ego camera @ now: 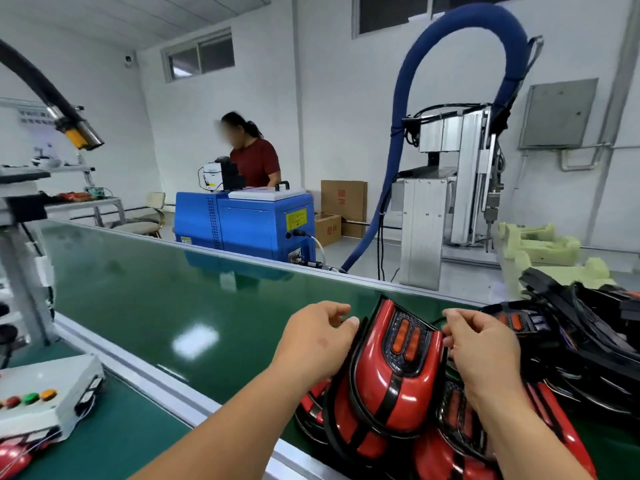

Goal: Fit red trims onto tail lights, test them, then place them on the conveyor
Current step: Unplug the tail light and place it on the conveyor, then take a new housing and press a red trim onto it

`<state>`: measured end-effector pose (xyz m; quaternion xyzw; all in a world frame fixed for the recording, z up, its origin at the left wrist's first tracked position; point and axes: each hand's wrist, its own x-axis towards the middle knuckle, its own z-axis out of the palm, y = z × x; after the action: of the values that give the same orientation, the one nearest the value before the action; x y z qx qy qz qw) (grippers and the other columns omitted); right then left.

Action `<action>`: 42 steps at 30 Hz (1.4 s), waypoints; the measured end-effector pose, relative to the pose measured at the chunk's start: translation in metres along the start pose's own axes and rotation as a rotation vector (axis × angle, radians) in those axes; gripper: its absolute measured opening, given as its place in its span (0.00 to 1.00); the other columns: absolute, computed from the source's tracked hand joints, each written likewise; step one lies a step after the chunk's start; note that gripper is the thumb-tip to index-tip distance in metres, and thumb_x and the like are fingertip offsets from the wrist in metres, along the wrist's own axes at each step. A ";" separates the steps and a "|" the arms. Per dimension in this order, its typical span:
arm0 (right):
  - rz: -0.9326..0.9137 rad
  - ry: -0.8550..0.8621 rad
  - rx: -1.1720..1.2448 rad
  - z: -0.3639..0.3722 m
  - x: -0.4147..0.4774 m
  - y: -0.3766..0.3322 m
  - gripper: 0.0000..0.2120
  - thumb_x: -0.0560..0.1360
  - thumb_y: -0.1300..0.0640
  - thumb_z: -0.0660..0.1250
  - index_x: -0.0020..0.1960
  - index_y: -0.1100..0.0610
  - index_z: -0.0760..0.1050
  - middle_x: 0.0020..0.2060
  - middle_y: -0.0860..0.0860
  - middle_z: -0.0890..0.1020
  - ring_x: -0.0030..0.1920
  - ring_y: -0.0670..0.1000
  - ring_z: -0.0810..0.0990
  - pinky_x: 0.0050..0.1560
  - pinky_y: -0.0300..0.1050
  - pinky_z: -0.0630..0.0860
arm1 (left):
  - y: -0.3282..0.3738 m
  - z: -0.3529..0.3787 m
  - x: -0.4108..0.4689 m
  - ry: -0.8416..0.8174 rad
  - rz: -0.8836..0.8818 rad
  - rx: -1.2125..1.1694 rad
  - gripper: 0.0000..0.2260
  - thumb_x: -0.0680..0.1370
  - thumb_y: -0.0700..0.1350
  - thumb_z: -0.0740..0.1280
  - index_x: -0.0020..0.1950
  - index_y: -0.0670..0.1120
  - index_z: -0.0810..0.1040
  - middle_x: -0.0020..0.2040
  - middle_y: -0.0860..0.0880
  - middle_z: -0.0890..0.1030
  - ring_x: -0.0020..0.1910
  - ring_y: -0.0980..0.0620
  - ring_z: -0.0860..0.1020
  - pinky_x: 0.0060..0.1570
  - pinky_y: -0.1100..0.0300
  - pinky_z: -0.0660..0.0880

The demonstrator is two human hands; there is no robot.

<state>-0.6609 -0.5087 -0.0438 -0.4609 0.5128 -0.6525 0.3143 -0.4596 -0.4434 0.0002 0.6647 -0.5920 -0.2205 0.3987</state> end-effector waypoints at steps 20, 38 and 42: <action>-0.315 -1.262 -0.149 0.303 -0.295 -0.100 0.17 0.74 0.52 0.69 0.33 0.65 0.78 0.29 0.61 0.79 0.29 0.55 0.71 0.33 0.46 0.64 | -0.171 -0.259 -0.232 0.834 -0.467 -0.138 0.06 0.77 0.44 0.69 0.46 0.55 0.82 0.45 0.56 0.84 0.44 0.55 0.81 0.47 0.63 0.76; -0.504 -1.353 -0.417 0.419 -0.458 -0.083 0.19 0.72 0.57 0.66 0.28 0.56 0.61 0.24 0.52 0.65 0.27 0.52 0.63 0.30 0.46 0.58 | -0.301 -0.320 -0.349 1.148 -0.605 0.109 0.07 0.78 0.42 0.68 0.53 0.52 0.82 0.45 0.59 0.82 0.49 0.59 0.80 0.47 0.71 0.70; -0.598 -1.249 -0.481 0.445 -0.461 -0.085 0.21 0.73 0.56 0.64 0.26 0.55 0.59 0.20 0.49 0.63 0.23 0.51 0.61 0.26 0.45 0.54 | -0.309 -0.318 -0.344 1.091 -0.593 0.261 0.09 0.78 0.42 0.67 0.56 0.50 0.82 0.49 0.57 0.82 0.48 0.60 0.77 0.47 0.74 0.67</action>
<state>-0.0707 -0.2472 -0.0694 -0.9235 0.2195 -0.1954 0.2466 -0.0969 -0.0319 -0.1194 0.8604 -0.1164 0.1230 0.4807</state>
